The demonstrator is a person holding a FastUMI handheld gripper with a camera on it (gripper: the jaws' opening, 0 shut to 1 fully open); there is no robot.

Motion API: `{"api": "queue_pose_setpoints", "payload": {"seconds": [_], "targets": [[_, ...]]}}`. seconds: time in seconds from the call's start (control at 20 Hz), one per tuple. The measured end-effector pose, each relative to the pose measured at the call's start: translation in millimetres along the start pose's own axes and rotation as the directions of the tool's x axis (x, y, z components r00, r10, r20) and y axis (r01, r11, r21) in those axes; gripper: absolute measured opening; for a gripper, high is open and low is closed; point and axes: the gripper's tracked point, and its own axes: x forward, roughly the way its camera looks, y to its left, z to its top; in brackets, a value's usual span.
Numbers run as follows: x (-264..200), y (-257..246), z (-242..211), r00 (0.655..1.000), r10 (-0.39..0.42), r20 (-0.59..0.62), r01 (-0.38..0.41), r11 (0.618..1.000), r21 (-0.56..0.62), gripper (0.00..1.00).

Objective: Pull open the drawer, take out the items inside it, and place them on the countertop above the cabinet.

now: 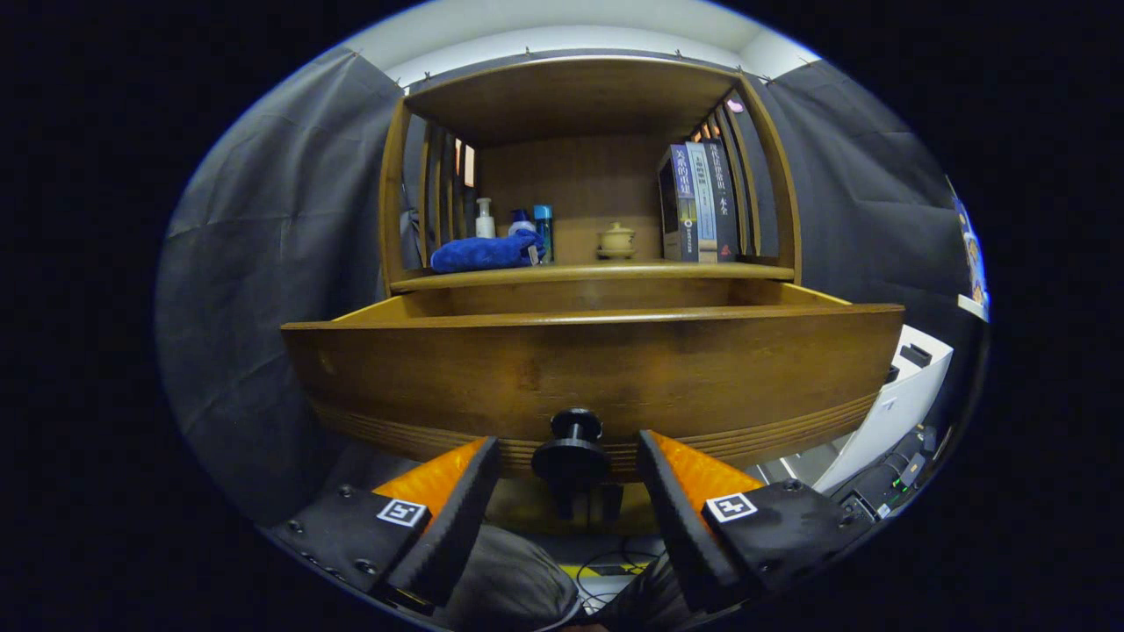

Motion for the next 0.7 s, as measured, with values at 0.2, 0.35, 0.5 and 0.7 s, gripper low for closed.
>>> {"api": "queue_pose_setpoints", "payload": {"seconds": [0.2,0.35,0.5,0.7], "targets": [[-19,-1,102,0.982,0.025,0.189,-0.039,0.997,0.068,0.99],[-8,1,198,0.962,0.076,0.263,-0.078,0.997,-0.003,0.98],[29,14,250,0.974,0.116,0.195,-0.1,0.991,-0.091,0.97],[99,38,247,0.99,0.138,-0.005,-0.138,0.981,-0.134,0.97]]}}
